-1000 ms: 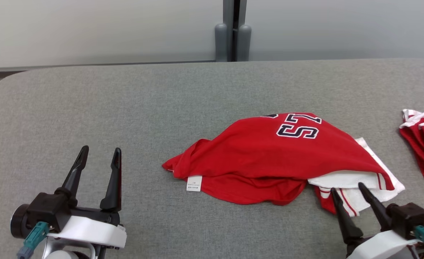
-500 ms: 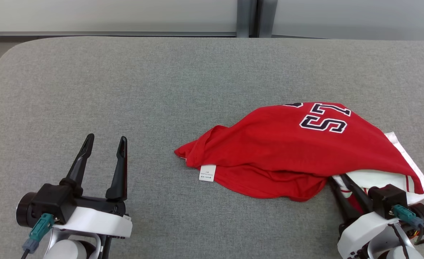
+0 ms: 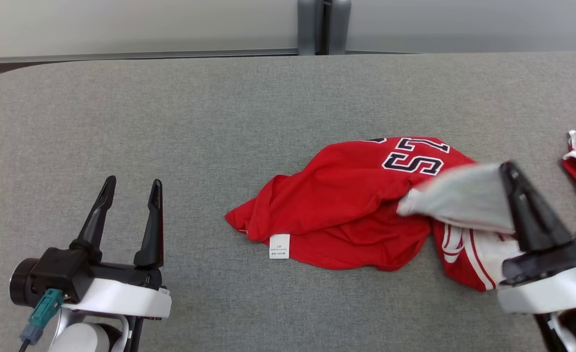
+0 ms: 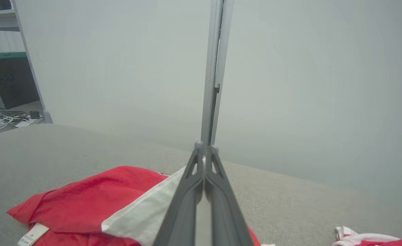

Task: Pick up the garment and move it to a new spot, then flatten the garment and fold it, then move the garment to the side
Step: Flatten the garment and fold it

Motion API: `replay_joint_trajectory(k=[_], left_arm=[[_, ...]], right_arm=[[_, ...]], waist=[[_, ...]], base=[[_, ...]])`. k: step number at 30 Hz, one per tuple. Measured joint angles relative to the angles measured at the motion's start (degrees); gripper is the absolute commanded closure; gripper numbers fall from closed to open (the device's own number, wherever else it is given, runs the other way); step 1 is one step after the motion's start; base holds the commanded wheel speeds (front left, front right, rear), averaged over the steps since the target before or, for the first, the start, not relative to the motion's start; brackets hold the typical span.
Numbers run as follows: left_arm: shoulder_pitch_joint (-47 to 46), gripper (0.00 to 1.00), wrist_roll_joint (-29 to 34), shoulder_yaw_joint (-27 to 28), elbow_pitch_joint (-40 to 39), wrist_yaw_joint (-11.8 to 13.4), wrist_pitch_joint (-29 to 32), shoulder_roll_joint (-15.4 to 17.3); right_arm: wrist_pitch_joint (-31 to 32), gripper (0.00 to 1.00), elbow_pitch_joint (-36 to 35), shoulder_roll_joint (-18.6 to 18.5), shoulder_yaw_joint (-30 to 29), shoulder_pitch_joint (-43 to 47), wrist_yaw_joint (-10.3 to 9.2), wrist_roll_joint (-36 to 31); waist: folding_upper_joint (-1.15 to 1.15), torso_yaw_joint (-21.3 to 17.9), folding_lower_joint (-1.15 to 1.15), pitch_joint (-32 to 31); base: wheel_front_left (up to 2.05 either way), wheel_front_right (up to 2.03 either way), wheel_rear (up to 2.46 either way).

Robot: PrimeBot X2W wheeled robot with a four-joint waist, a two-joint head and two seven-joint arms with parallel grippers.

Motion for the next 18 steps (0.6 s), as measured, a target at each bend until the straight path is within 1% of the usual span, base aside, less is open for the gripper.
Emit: replay_joint_trajectory(k=[2, 4, 7, 9, 14, 16, 18], left_arm=[[-0.08, 0.0, 0.0, 0.11, -0.16, 0.08, 0.0, 0.16], [-0.12, 0.0, 0.0, 0.11, -0.25, 0.18, 0.03, 0.22], [-0.12, 0.0, -0.01, 0.0, -0.33, 0.18, 0.08, 0.29], [-0.12, 0.0, -0.02, -0.09, -0.33, 0.22, 0.08, 0.27], [-0.1, 0.0, -0.07, -0.21, -0.23, 0.24, 0.08, 0.29], [-0.12, 0.0, -0.07, -0.2, -0.19, 0.29, 0.08, 0.34], [-0.21, 0.0, -0.07, -0.22, -0.2, 0.43, 0.09, 0.42]], right_arm=[[-0.82, 1.0, -2.32, -0.32, -1.63, -0.78, 0.0, -0.23], [-0.71, 1.0, -3.22, -0.43, -2.48, -0.51, 0.0, -0.22], [0.45, 1.0, -3.12, 0.19, -2.67, 2.55, 0.0, 0.59], [0.67, 1.0, -2.21, 1.27, -2.69, 5.48, 0.0, 1.26], [0.59, 1.0, 1.54, 5.57, -2.79, 12.82, 0.0, 3.55], [-0.03, 1.0, 3.75, 6.66, -3.04, 14.45, -0.01, 4.56], [0.66, 1.0, 6.43, 6.64, -2.23, 15.27, -0.01, 4.39]], waist=[[0.0, -0.38, 0.0, -0.08], [0.0, -0.58, 0.0, -0.17], [0.0, -0.62, 0.0, -0.21], [0.0, -0.57, 0.0, -0.29], [0.0, -0.65, 0.0, -0.48], [0.0, -0.71, 0.0, -0.46], [0.0, -0.87, 0.0, -0.65]], base=[[0.0, 0.0, 0.0], [0.0, 0.0, 0.0], [0.0, 0.0, 0.0], [0.0, 0.0, 0.0], [0.0, 0.0, 0.0], [0.0, 0.0, 0.0], [0.0, 0.0, 0.0]])
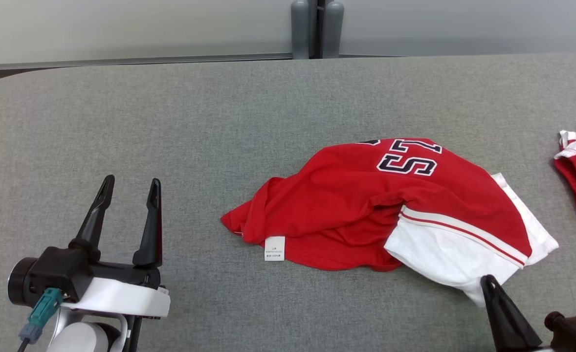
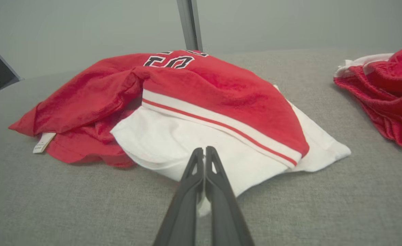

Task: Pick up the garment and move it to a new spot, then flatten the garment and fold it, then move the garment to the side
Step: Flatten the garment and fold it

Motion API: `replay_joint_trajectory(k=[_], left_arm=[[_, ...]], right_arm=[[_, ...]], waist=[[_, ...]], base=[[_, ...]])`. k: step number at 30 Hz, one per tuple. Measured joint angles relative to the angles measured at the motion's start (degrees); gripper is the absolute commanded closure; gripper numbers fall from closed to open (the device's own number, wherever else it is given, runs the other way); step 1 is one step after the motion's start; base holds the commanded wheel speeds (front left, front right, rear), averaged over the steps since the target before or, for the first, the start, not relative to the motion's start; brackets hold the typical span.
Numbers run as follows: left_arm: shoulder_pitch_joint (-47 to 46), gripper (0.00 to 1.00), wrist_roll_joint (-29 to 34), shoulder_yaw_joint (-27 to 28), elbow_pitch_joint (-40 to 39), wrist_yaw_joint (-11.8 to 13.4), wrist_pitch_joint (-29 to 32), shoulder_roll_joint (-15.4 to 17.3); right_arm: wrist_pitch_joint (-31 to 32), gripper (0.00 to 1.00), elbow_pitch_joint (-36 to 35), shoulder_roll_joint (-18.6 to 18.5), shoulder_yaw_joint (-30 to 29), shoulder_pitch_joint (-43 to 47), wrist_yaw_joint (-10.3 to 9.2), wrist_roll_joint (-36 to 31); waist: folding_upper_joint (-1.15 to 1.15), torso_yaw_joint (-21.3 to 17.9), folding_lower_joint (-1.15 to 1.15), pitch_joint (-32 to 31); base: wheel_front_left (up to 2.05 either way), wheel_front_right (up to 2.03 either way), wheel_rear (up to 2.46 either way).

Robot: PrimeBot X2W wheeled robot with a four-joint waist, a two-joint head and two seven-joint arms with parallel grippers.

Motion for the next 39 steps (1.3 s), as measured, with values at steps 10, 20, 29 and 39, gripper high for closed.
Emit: replay_joint_trajectory(k=[10, 20, 29, 39], left_arm=[[1.34, 0.0, -0.51, 0.42, 0.65, 0.62, -0.18, 0.33], [5.3, 0.0, -1.42, 0.22, 1.0, 0.58, -0.49, 0.55], [6.58, 0.0, -1.41, -0.81, 1.23, 0.8, 0.43, 0.83], [5.96, 0.0, -0.71, -2.43, 1.18, 0.63, 1.4, 1.16]], right_arm=[[-2.57, 0.0, -2.25, -0.52, -1.08, -1.71, 0.01, -0.35], [-0.02, 0.0, -7.58, -0.93, -4.67, -3.53, 0.0, -2.36], [0.56, 0.0, -7.42, -1.15, -4.67, -3.38, 0.0, -2.23], [1.04, 0.0, -7.01, -0.99, -4.43, -3.15, 0.0, -2.09]], waist=[[0.0, -0.5, 0.0, -3.44], [0.0, -0.74, 0.0, -8.13], [0.0, -0.62, 0.0, -9.35], [0.0, -0.43, 0.0, -9.3]], base=[[0.0, 0.0, 0.0], [0.0, 0.0, 0.0], [0.0, 0.0, 0.0], [0.0, 0.0, 0.0]])
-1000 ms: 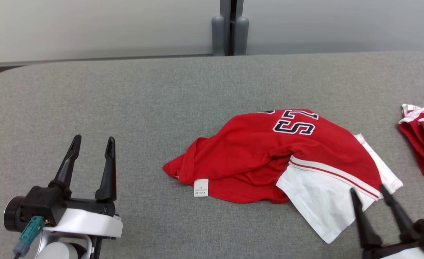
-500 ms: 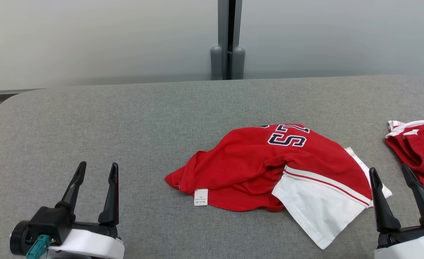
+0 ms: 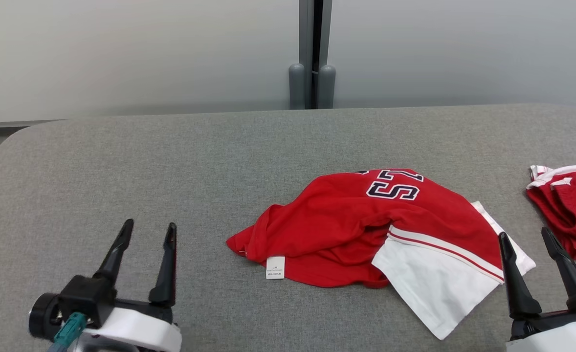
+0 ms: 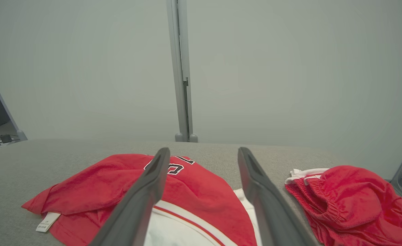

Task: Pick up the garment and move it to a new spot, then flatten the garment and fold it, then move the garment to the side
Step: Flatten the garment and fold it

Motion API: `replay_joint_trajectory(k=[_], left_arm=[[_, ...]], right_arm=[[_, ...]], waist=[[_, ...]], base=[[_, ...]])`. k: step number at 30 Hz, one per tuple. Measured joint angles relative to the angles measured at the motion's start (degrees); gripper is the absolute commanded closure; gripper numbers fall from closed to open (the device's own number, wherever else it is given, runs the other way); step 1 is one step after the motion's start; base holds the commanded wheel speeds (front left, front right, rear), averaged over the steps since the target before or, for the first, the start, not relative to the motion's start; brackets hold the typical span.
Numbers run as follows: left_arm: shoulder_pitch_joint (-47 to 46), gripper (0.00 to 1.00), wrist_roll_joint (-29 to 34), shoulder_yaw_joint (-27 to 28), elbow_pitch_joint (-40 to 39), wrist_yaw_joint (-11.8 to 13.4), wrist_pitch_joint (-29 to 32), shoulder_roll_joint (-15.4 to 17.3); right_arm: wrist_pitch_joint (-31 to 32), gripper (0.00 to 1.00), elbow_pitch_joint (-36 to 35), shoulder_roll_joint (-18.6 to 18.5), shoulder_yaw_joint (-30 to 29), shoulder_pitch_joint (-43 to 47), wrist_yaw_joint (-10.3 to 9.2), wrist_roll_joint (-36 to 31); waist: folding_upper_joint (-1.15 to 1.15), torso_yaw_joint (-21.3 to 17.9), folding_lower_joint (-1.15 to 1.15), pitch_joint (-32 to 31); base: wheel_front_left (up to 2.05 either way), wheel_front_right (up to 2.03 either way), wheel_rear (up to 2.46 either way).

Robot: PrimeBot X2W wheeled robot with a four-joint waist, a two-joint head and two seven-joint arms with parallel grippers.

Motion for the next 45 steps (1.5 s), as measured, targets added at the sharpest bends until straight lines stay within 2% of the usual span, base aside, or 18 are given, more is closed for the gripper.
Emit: replay_joint_trajectory(k=[3, 6, 9, 13, 19, 25, 26, 27, 28, 35, 45], left_arm=[[-2.02, 0.0, 0.16, -1.93, 0.19, -1.36, 1.01, -0.78], [-6.19, 0.0, 0.31, -5.12, 2.58, -4.3, 3.34, -1.96], [-9.49, 0.0, 0.2, -8.68, 7.02, -7.42, 5.43, -4.27], [-11.73, 0.0, -0.7, -11.79, 15.51, -10.29, 6.67, -7.25], [-15.75, 0.0, -1.03, -13.1, 26.32, -12.28, 6.89, -9.29], [-18.5, 0.0, -0.65, -13.88, 31.82, -13.68, 6.2, -9.81], [-18.84, 0.51, -0.42, -13.91, 32.14, -13.66, 5.68, -9.8], [-19.12, 0.85, -0.19, -13.91, 32.31, -13.61, 5.24, -9.77], [-19.51, 1.0, 0.08, -13.84, 32.38, -13.6, 3.87, -9.62], [-19.57, 1.0, 0.3, -13.88, 31.18, -13.38, 2.97, -8.48], [-19.35, 1.0, 0.29, -13.73, 27.13, -12.16, 3.36, -7.28]], right_arm=[[0.0, 0.0, -0.12, 0.0, -0.18, -0.08, 0.0, 0.05], [0.03, 0.0, -0.29, 0.0, 0.53, -0.6, 0.0, 0.09], [0.13, 0.0, -0.32, -0.3, 1.3, -1.83, 0.0, 0.16], [-0.01, 0.0, 0.38, -0.26, 2.66, -3.22, 0.01, 0.64], [-1.21, 0.0, 2.36, 0.13, 3.5, -4.24, 0.01, 1.66], [-2.47, 0.0, 3.97, 0.27, 3.71, -5.09, 0.01, 2.15], [-2.55, 0.0, 4.12, 0.29, 3.78, -5.11, 0.01, 2.16], [-2.65, 0.0, 4.24, 0.33, 3.79, -5.11, 0.01, 2.22], [-2.98, 0.0, 4.53, 0.47, 3.76, -4.97, 0.01, 2.36], [-2.33, 0.0, 5.88, 0.63, 4.7, -1.88, 0.0, 2.37], [-0.42, 0.0, 11.21, 0.58, 13.74, 2.03, 0.01, 1.93]], waist=[[0.0, 0.25, 0.0, 0.55], [0.0, 0.22, 0.0, 1.92], [0.0, -0.11, 0.0, 3.62], [0.0, -1.3, 0.0, 5.92], [0.0, -3.09, 0.0, 9.26], [0.0, -4.31, 0.0, 10.91], [0.0, -4.37, 0.0, 10.97], [0.0, -4.39, 0.0, 11.01], [0.0, -4.32, 0.0, 10.99], [0.0, -4.03, 0.0, 10.44], [0.0, -3.53, 0.0, 10.91]], base=[[0.0, 0.0, 0.0], [0.0, 0.0, 0.0], [0.0, 0.0, 0.0], [0.0, 0.0, 0.0], [0.0, 0.0, 0.0], [0.0, 0.0, 0.0], [0.0, 0.0, 0.0], [0.0, 0.0, 0.0], [0.0, 0.0, 0.0], [0.0, 0.0, 0.0], [0.0, 0.0, 0.0]])
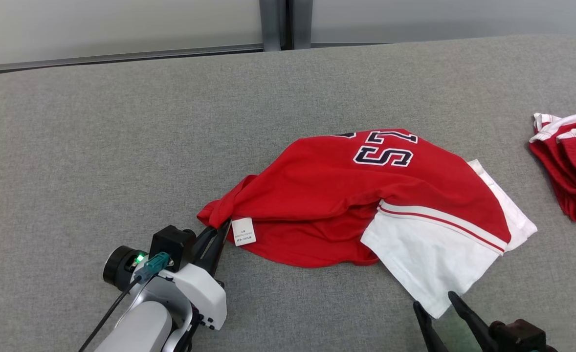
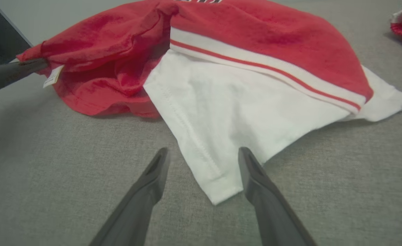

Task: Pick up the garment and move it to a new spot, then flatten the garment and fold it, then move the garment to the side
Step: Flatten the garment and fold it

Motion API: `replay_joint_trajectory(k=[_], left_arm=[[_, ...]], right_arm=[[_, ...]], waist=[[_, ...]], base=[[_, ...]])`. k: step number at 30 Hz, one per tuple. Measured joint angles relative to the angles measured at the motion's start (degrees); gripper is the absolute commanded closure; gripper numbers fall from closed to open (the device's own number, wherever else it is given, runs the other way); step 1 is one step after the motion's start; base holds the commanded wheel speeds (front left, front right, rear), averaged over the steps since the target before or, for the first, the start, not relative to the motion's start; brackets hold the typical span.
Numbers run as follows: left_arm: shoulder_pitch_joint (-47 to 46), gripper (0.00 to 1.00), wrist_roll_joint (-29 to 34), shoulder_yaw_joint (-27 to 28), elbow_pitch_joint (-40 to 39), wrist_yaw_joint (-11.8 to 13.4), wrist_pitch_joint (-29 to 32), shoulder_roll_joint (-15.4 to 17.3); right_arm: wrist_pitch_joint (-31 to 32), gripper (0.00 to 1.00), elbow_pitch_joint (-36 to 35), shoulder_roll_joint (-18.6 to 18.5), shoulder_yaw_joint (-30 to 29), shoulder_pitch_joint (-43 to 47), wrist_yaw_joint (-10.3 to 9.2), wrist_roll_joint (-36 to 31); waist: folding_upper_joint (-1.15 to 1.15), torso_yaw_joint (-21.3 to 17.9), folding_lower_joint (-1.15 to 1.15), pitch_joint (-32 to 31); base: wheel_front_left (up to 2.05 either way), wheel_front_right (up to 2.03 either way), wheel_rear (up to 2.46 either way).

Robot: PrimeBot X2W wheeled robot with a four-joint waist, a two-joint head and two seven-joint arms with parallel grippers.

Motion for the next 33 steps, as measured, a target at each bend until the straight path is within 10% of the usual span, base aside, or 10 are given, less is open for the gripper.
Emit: replay_joint_trajectory(k=[9, 10, 11, 13, 33], left_arm=[[-0.03, 1.0, -0.09, -0.3, -1.41, 0.36, 0.21, 0.15], [-0.05, 1.0, -0.1, -0.29, -1.48, 0.47, 0.21, 0.18], [-0.07, 1.0, -0.15, -0.29, -1.53, 0.48, 0.2, 0.22], [-0.12, 1.0, -0.21, -0.31, -1.59, 0.48, 0.19, 0.22], [-0.16, 1.0, -1.19, 7.4, -19.85, 6.66, -1.46, 6.91]], right_arm=[[2.24, 0.0, 5.95, 0.26, -0.1, -2.46, 0.0, -1.25], [2.58, 0.13, 6.39, 0.37, -0.11, -2.98, 0.0, -1.4], [2.96, 0.52, 6.91, 0.43, -0.04, -3.4, -0.01, -1.36], [3.23, 1.0, 7.58, 0.48, -0.42, -3.89, -0.01, -1.34], [-5.81, 1.0, -12.9, -3.7, -11.85, -11.76, 0.0, -5.39]], waist=[[0.0, 0.58, 0.0, 1.1], [0.0, 0.63, 0.0, 1.26], [0.0, 0.7, 0.0, 1.4], [0.0, 0.88, 0.0, 1.66], [0.0, -0.95, 0.0, -2.21]], base=[[0.0, 0.0, 0.0], [0.0, 0.0, 0.0], [0.0, 0.0, 0.0], [0.0, 0.0, 0.0], [0.0, 0.0, 0.0]])
